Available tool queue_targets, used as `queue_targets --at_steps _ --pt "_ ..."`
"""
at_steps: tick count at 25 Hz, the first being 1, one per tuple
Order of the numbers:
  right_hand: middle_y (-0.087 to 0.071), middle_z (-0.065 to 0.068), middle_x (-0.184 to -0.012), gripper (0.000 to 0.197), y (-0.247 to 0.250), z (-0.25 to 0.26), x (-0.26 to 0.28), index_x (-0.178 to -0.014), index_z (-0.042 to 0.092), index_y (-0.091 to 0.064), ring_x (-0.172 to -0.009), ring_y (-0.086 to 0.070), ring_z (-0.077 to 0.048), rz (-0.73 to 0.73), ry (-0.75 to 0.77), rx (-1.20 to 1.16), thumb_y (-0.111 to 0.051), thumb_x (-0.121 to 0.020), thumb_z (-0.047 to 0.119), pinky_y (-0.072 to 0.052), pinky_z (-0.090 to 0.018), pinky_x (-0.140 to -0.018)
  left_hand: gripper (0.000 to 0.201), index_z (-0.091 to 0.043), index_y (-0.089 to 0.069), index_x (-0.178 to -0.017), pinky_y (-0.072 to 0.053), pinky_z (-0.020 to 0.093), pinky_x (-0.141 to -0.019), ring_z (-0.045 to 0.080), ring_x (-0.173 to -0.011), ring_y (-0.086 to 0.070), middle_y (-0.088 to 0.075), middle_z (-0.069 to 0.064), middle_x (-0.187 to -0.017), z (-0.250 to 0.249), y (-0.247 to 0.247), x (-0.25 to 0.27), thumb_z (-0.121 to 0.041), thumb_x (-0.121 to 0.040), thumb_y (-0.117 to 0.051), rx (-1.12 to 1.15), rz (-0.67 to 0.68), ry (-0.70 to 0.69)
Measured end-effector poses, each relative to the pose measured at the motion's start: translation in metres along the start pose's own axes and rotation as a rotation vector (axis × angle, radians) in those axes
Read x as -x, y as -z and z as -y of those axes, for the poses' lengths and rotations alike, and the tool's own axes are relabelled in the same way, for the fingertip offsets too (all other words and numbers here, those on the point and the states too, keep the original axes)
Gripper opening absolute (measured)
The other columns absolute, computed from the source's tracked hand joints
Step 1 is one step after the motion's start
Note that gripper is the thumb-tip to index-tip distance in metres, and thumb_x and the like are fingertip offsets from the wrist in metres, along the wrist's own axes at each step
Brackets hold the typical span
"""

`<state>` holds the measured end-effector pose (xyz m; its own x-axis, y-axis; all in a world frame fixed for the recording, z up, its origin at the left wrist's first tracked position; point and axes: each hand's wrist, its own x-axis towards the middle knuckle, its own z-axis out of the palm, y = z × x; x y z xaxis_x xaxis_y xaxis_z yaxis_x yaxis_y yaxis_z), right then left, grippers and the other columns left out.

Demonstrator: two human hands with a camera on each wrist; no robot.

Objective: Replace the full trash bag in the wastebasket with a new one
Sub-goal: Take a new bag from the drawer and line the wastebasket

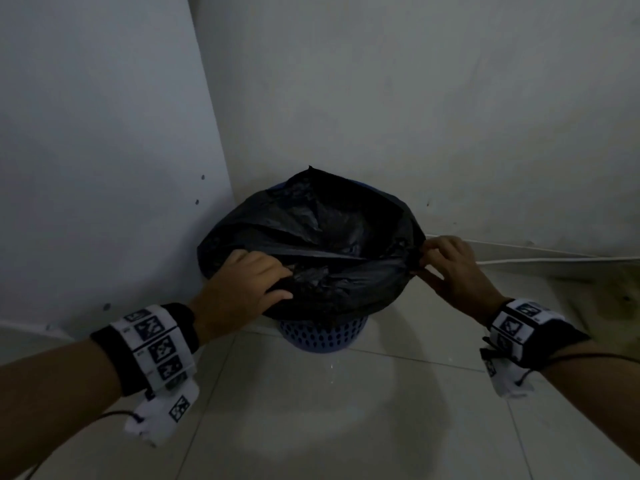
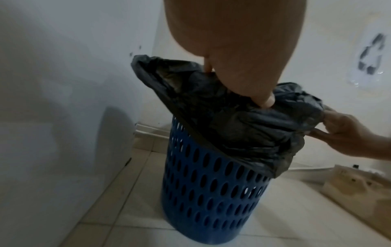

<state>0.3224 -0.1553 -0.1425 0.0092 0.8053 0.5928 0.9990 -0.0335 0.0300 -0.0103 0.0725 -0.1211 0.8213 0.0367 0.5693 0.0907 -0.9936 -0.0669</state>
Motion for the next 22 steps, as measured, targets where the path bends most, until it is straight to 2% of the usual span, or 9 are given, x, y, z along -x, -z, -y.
queue_targets --at_steps 2,4,7,10,12,14,16,19,22 --pt "-0.059 -0.011 -0.110 0.040 0.006 -0.003 0.000 -0.093 0.010 -0.062 -0.100 -0.056 -0.036 0.006 -0.052 0.012 -0.049 -0.095 0.048 -0.039 -0.041 -0.084 0.042 -0.013 -0.067 -0.102 -0.036 0.030 -0.084 0.017 -0.093 -0.052 -0.070 0.005 -0.096 0.011 -0.003 0.001 -0.042 -0.100 -0.037 -0.024 0.011 -0.091" --pt "-0.055 -0.013 -0.125 0.049 0.014 0.004 -0.006 -0.113 0.013 -0.059 -0.115 -0.051 -0.035 0.036 -0.063 -0.020 -0.056 -0.088 0.055 -0.036 -0.041 -0.094 0.034 -0.014 -0.059 -0.103 -0.037 0.032 -0.081 0.019 -0.091 -0.054 -0.069 0.007 -0.096 0.022 0.003 0.003 -0.035 -0.103 -0.032 -0.033 0.042 -0.177" --pt "-0.048 -0.002 -0.143 0.059 0.017 0.020 -0.022 -0.131 0.024 -0.053 -0.133 -0.038 -0.029 0.163 -0.004 0.030 -0.051 -0.086 0.061 -0.027 -0.041 -0.103 0.020 -0.011 -0.057 -0.103 -0.041 0.037 -0.085 0.031 -0.095 -0.065 -0.068 0.015 -0.105 0.050 0.005 0.002 -0.021 -0.092 -0.045 -0.028 0.109 -0.079" --pt "-0.059 -0.003 -0.125 0.036 0.004 0.041 -0.032 -0.116 0.024 -0.056 -0.118 -0.051 -0.031 0.168 -0.052 0.010 -0.047 -0.090 0.047 -0.030 -0.040 -0.095 0.050 -0.017 -0.048 -0.126 -0.027 0.045 -0.111 0.032 -0.129 -0.047 -0.051 0.010 -0.138 0.053 0.010 -0.001 -0.026 -0.078 -0.057 -0.034 0.205 0.101" --pt "-0.058 -0.005 -0.114 0.026 -0.002 0.059 -0.033 -0.110 0.022 -0.055 -0.106 -0.051 -0.030 0.156 -0.051 -0.061 -0.051 -0.088 0.036 -0.039 -0.042 -0.088 0.064 -0.015 -0.043 -0.136 -0.013 0.038 -0.116 0.021 -0.136 -0.035 -0.044 0.002 -0.144 0.028 0.011 -0.009 -0.034 -0.078 -0.063 0.053 0.189 0.078" --pt "-0.057 -0.002 -0.113 0.030 0.002 0.070 -0.037 -0.113 0.022 -0.055 -0.104 -0.051 -0.024 0.206 0.009 -0.211 -0.053 -0.086 0.035 -0.040 -0.040 -0.086 0.058 -0.015 -0.047 -0.135 -0.020 0.034 -0.110 0.017 -0.125 -0.045 -0.054 -0.001 -0.134 -0.002 0.009 -0.020 -0.049 -0.088 -0.054 0.086 0.179 0.009" --pt "-0.056 -0.001 -0.114 0.032 0.011 0.074 -0.044 -0.116 0.020 -0.056 -0.105 -0.054 -0.021 0.204 -0.018 -0.395 -0.052 -0.088 0.034 -0.039 -0.038 -0.088 0.047 -0.019 -0.061 -0.119 -0.031 0.034 -0.093 0.018 -0.098 -0.061 -0.067 -0.004 -0.110 -0.013 0.004 -0.025 -0.051 -0.097 -0.035 0.022 0.183 -0.103" --pt "-0.054 -0.010 -0.115 0.035 0.007 0.062 -0.057 -0.119 0.012 -0.058 -0.103 -0.054 -0.026 -0.004 -0.312 -0.333 -0.057 -0.093 0.036 -0.046 -0.039 -0.088 0.050 -0.021 -0.065 -0.106 -0.034 0.032 -0.081 0.017 -0.082 -0.063 -0.070 -0.007 -0.096 -0.002 0.001 -0.024 -0.048 -0.101 -0.023 -0.040 0.185 -0.162" --pt "-0.059 -0.013 -0.109 0.028 0.000 0.046 -0.058 -0.115 0.008 -0.058 -0.093 -0.060 -0.028 0.023 -0.649 -0.421 -0.056 -0.096 0.028 -0.049 -0.035 -0.078 0.051 -0.019 -0.065 -0.107 -0.036 0.031 -0.079 0.018 -0.081 -0.063 -0.070 -0.004 -0.097 0.009 0.002 -0.023 -0.047 -0.103 -0.023 -0.015 0.181 -0.226"
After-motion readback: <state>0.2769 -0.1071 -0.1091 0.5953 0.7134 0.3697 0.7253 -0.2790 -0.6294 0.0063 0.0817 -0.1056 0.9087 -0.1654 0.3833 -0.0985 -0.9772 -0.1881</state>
